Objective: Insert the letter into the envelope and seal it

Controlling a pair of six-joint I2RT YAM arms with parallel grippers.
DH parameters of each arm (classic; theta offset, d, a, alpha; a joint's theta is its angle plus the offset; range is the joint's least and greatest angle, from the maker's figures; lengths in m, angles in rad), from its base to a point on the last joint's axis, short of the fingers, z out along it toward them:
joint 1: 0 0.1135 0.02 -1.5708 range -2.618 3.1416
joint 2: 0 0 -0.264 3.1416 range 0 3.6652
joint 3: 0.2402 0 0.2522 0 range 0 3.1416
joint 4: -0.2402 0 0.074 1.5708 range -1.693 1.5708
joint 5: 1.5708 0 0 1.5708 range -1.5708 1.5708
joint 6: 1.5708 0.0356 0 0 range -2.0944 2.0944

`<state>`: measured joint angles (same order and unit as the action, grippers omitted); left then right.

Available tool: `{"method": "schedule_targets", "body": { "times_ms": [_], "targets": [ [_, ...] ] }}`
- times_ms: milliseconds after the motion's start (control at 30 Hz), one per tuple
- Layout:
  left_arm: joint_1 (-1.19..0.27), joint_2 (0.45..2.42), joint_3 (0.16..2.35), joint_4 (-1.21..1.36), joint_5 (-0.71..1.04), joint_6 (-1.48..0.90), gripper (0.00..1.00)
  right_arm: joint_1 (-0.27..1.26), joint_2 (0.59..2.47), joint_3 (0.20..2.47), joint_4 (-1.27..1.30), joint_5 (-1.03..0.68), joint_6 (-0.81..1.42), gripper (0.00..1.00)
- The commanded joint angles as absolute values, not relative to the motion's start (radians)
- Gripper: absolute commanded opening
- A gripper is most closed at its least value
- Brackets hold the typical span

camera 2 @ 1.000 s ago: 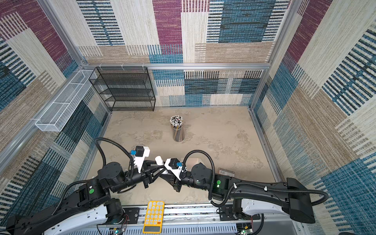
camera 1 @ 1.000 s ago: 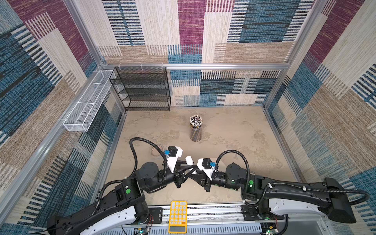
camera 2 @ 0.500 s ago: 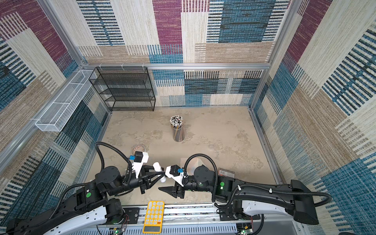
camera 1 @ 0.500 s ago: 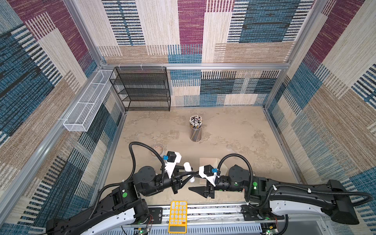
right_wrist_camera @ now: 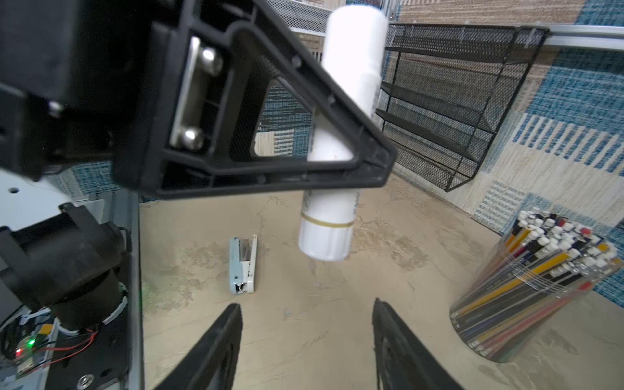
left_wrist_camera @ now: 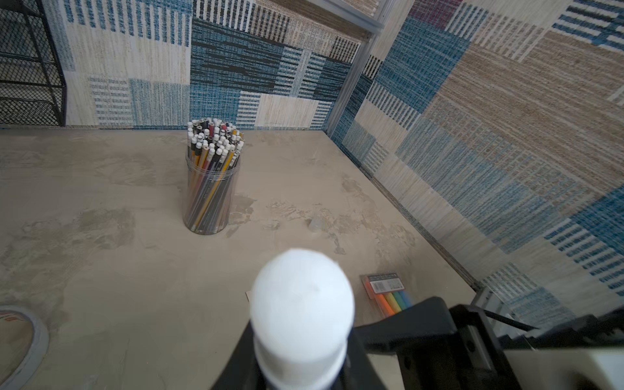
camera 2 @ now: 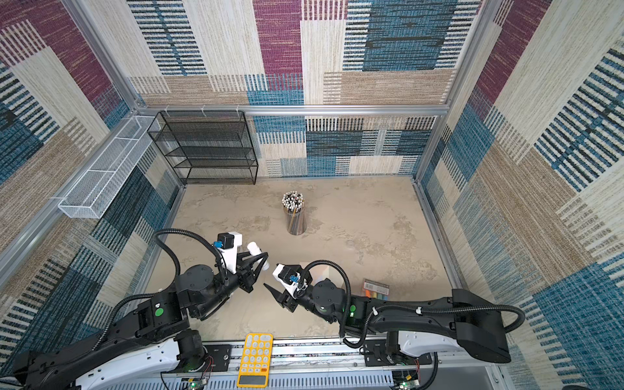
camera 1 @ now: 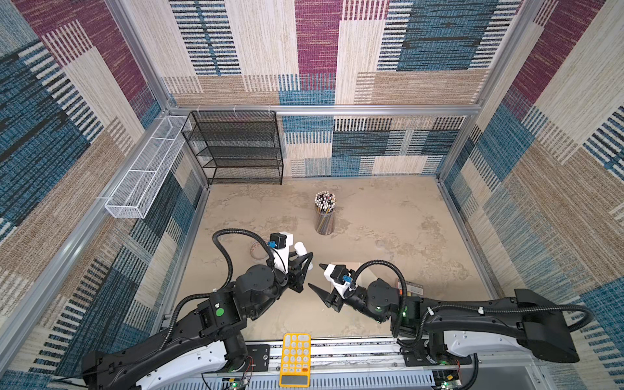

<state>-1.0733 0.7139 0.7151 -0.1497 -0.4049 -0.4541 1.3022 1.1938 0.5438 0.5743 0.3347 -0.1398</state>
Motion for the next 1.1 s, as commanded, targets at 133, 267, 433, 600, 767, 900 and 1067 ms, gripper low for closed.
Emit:
{"method": "schedule_targets", "body": {
  "times_ms": [133, 267, 433, 600, 767, 900, 1067],
  "targets": [
    [-1.072, 0.746, 0.726, -0.054, -0.479, -0.510, 0.00, 1.305, 1.291, 0.591, 0.772, 0.482, -0.229, 0.60],
    [-1.072, 0.760, 0.720, -0.035, -0.471, -0.526, 0.00, 1.304, 1.346, 0.619, 0.804, 0.525, -0.248, 0.57],
    [-1.073, 0.775, 0.722, -0.029, -0.460, -0.533, 0.00, 1.304, 1.388, 0.635, 0.842, 0.552, -0.250, 0.50],
    [-1.073, 0.771, 0.721, -0.029, -0.454, -0.536, 0.00, 1.304, 1.400, 0.644, 0.843, 0.571, -0.238, 0.37],
    [-1.073, 0.773, 0.715, -0.020, -0.445, -0.540, 0.00, 1.304, 1.403, 0.647, 0.841, 0.566, -0.227, 0.26],
    [-1.073, 0.781, 0.709, -0.016, -0.435, -0.545, 0.00, 1.304, 1.404, 0.649, 0.836, 0.561, -0.219, 0.24],
    [-1.074, 0.796, 0.714, -0.034, -0.405, -0.543, 0.00, 1.304, 1.389, 0.651, 0.819, 0.541, -0.205, 0.22]
  ]
}}
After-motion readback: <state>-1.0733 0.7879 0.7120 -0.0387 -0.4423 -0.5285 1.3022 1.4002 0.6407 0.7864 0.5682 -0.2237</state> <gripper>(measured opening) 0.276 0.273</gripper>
